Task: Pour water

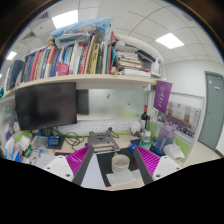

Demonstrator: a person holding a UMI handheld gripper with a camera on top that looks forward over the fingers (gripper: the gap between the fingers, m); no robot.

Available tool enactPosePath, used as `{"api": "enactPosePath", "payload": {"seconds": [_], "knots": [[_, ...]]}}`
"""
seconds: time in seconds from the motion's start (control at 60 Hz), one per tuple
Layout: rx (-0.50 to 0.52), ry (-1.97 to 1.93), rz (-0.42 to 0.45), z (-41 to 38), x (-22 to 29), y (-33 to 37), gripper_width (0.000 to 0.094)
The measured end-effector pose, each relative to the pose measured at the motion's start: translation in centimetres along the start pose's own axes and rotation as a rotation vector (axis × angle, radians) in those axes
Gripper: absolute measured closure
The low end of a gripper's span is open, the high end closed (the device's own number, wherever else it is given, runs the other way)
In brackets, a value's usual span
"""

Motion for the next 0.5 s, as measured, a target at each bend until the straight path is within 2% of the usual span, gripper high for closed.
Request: {"api": "enactPosePath", "payload": {"seconds": [0.283, 0.5], "knots": [[0.046, -0.036, -0.078, -4.8, 0.0, 1.3, 0.0078], [0.028, -0.055, -0.106, -4.7, -0.5, 0.6, 0.0077]]}}
Point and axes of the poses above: the point between the fingertips, and its own axes, seen from behind it with the camera up: z to the right, x up, y backward, against the way the camera looks, the point moved 7 cm from there along y, backward, against the way the camera looks, and after that the axes turned 1 degree about y, right-handed, at the moved point
